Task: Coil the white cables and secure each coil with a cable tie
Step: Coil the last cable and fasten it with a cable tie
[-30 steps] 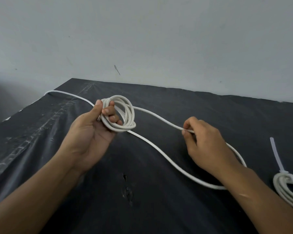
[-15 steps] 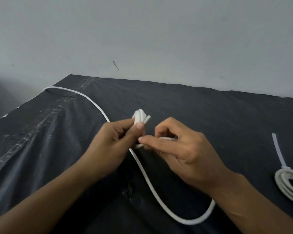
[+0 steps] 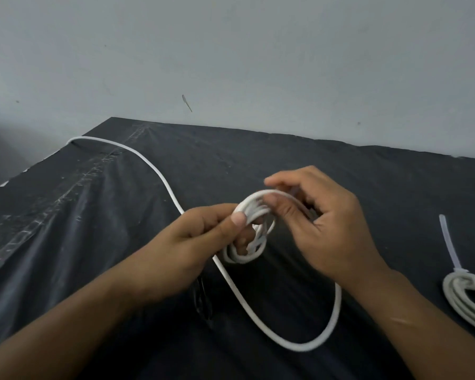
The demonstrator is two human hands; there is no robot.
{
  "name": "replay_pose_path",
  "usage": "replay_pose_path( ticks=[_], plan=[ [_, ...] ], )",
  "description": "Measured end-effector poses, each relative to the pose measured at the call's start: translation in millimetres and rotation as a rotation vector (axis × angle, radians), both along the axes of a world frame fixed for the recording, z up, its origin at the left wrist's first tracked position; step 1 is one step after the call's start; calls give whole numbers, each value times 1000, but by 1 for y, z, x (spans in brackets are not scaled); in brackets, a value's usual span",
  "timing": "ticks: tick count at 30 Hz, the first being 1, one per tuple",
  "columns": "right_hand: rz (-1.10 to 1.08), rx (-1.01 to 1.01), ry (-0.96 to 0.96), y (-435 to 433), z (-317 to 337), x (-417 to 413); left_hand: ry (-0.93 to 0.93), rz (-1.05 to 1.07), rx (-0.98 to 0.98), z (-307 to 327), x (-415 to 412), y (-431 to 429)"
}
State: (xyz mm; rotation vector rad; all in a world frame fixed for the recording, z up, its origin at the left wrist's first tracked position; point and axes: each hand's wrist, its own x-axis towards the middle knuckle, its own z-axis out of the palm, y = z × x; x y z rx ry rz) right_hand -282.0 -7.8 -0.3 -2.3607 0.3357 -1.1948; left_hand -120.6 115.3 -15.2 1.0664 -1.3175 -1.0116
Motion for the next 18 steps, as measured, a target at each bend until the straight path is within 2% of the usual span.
replay_pose_path(
  ticks=[2,4,7,10,12,14,18],
  plan=[
    [-18,220,21,-9,0,-4,265,-34,28,3,2,0],
    [-16,366,84,-22,-1,-11,443,-33,38,7,6,-1],
    [-69,354,303,-41,-4,-22,591,38,30,14,15,-3],
    [-130,418,343,-54,-8,-30,684,113,13,20,24,-2],
    [-191,439,268,-60,-9,-33,710,134,11,22,27,-2],
    [-251,442,109,-64,-9,-35,712,134,27,21,27,-2],
    [-258,710,-275,-68,-7,-36,739,98,42,19,25,-2]
  ],
)
